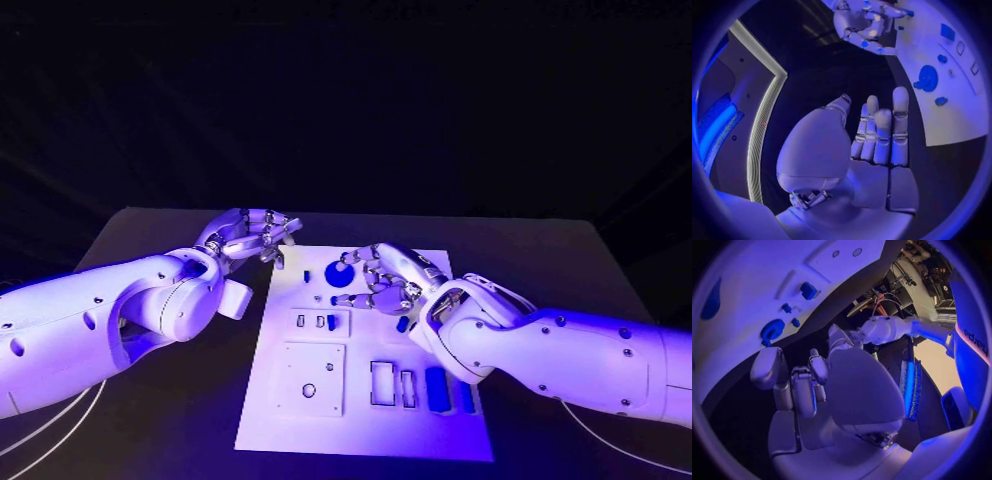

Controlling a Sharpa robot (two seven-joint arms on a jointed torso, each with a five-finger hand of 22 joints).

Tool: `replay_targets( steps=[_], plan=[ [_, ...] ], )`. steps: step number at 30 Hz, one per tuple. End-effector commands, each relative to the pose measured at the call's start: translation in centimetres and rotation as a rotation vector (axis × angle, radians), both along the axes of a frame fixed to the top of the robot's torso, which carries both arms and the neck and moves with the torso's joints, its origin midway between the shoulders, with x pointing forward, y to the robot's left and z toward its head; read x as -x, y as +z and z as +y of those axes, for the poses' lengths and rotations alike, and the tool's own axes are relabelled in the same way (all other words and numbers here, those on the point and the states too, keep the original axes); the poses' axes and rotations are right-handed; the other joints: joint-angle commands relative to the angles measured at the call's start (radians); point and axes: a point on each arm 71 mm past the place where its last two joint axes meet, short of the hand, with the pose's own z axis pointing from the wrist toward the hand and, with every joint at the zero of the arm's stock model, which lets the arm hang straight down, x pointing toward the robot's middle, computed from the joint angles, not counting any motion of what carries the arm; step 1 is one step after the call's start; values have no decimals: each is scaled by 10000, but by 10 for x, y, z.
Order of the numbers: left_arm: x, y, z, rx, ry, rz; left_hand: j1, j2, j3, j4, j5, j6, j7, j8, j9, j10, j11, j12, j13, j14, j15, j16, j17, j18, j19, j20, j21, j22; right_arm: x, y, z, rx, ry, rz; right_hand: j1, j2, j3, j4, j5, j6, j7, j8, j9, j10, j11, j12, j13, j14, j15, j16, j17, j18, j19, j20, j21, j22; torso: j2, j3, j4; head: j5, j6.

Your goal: Assemble the parts on the task board

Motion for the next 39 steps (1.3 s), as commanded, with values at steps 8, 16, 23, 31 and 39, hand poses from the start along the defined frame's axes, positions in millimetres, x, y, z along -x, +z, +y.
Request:
replay_targets(
  steps=[8,16,23,31,39],
  plan=[
    [4,-28,-6,-4827,-2231,2080,-2497,-469,1485,36,-11,-42,-299,1209,1046,106,-188,1918,1046,1859,-166,1707,2810,-450,1157,-127,2061,2738,-10,27,-42,-952,-437,-106,-17,209,134,6,301,169,-78,324,39,-68,-96,-5,-49,800,-120,-56,1689,93,-27,-66,-103,-47,-130,84,3,46,-86],
    [7,-41,-22,-7093,-3615,2978,-3072,-426,993,37,-4,-51,-411,1514,1389,160,-284,2443,1423,2026,-252,1809,3049,-534,1404,-205,2395,3265,-24,36,-77,-949,-1612,39,-132,217,216,20,740,92,-96,503,26,-62,-118,11,-85,815,-149,-50,1714,79,31,-104,-92,-12,-153,111,16,108,-130],
    [5,-44,-39,-7956,-3953,3114,-3317,-378,719,51,-15,30,-495,1703,1596,339,-358,2732,1737,2118,-319,1856,3164,-573,1530,-271,2550,3507,-30,37,-86,-883,-2106,173,-207,198,211,26,797,67,-97,537,20,-60,-120,13,-96,817,-152,-51,1713,77,45,-109,-88,-4,-146,114,34,145,-130],
    [0,-42,-55,-8461,-4162,3034,-3655,-316,241,53,-19,-13,-530,1818,1796,355,-388,2847,1856,2432,-348,2117,3831,-601,1579,-301,2649,3661,-33,37,-87,-854,-2259,205,-226,192,209,27,804,58,-97,543,17,-56,-120,16,-96,818,-152,-49,1718,75,49,-109,-85,0,-135,101,1,138,-129],
    [-2,-43,-63,-8837,-4333,2967,-3664,-144,103,45,-3,34,-568,1956,1943,437,-415,2994,2037,2488,-362,2185,3979,-615,1608,-311,2710,3760,-34,36,-87,-842,-2342,260,-246,187,208,27,812,48,-97,551,15,-67,-120,5,-113,810,-152,-64,1684,78,46,-110,-98,-8,-138,101,14,126,-152]
  ],
)
